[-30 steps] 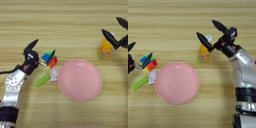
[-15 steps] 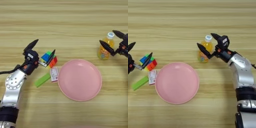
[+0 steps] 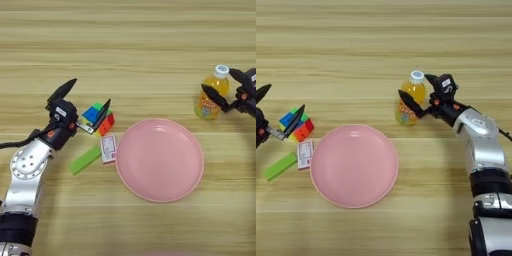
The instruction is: Move the objects on the table
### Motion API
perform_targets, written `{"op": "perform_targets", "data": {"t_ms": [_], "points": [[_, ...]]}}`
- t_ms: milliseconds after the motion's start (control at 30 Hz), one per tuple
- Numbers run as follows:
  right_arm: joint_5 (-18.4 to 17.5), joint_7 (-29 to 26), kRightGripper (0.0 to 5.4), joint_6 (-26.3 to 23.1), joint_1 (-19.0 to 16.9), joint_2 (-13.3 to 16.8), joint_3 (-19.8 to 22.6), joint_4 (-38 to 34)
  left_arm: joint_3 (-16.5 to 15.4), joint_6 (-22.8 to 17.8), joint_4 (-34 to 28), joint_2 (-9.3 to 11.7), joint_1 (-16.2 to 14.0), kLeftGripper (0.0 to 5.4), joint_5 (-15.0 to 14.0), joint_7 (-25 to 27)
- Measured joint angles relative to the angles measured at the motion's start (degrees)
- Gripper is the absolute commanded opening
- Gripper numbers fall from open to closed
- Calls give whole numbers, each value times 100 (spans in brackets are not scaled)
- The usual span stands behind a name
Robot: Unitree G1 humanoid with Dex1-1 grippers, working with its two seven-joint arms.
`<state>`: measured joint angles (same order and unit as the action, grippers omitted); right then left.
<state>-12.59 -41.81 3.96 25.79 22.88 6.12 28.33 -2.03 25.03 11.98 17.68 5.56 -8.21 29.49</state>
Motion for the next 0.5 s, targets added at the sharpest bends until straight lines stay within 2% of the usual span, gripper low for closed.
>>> {"op": "perform_targets", "data": {"t_ms": [233, 500], "points": [[114, 46, 367, -89, 91, 3, -22, 316, 0, 2, 0, 0, 0, 540, 0, 0], [128, 44, 361, -89, 126, 4, -21, 362, 0, 2, 0, 0, 0, 540, 0, -1]]}}
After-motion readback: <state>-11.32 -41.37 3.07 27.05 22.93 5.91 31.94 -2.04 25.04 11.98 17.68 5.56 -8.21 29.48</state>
